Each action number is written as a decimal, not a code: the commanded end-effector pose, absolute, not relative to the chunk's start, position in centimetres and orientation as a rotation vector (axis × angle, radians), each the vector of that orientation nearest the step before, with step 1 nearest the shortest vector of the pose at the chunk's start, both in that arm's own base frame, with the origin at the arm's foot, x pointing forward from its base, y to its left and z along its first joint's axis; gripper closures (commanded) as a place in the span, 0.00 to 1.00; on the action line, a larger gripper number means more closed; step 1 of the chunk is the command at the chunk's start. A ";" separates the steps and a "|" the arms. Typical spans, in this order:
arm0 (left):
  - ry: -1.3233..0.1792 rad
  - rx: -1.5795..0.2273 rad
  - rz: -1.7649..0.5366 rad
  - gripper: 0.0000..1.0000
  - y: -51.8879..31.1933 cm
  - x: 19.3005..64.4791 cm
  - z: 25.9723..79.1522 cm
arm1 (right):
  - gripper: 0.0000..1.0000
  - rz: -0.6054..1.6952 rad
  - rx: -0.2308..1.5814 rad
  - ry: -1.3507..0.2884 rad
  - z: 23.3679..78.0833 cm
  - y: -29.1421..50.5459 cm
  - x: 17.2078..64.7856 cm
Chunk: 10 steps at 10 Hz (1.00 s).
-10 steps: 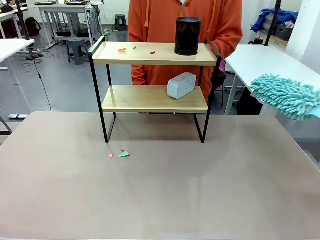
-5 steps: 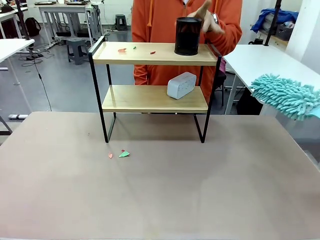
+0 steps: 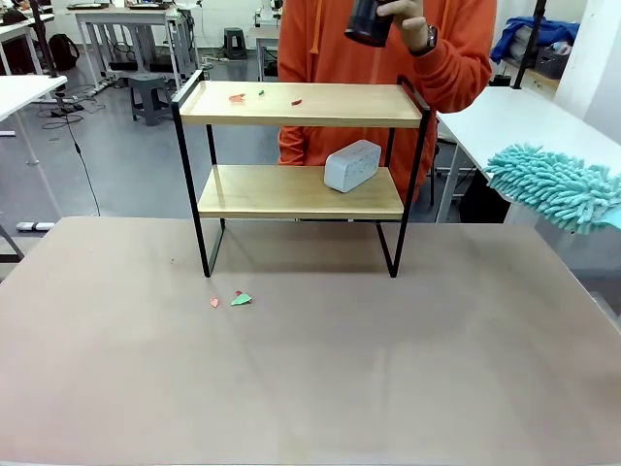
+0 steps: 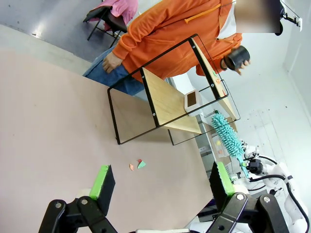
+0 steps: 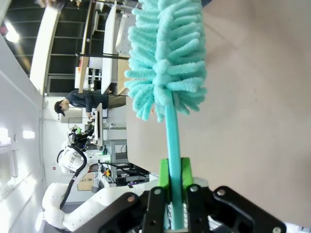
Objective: Clean the shelf.
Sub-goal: Clean the remaining tier of the Shelf with the Duster once objects are removed.
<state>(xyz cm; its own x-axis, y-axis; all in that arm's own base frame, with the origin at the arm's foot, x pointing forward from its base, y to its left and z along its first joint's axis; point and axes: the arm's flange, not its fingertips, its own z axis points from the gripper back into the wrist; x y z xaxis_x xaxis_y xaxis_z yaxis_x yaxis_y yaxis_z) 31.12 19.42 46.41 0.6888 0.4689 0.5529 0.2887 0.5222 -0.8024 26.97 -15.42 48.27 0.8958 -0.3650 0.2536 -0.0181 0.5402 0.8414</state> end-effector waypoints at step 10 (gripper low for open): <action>-0.872 -1.055 0.109 0.00 19.3 31.2 46.4 | 0.88 0.316 0.654 -0.804 63.3 9.5 26.5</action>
<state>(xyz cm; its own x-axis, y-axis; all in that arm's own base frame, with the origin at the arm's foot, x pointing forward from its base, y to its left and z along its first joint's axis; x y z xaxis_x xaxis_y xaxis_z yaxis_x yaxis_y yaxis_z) 31.15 19.46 46.42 0.6888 0.4688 0.5531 0.2883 0.5229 -0.8022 26.70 10.28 61.27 0.6718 0.0736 0.7371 -0.5093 0.7684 0.3874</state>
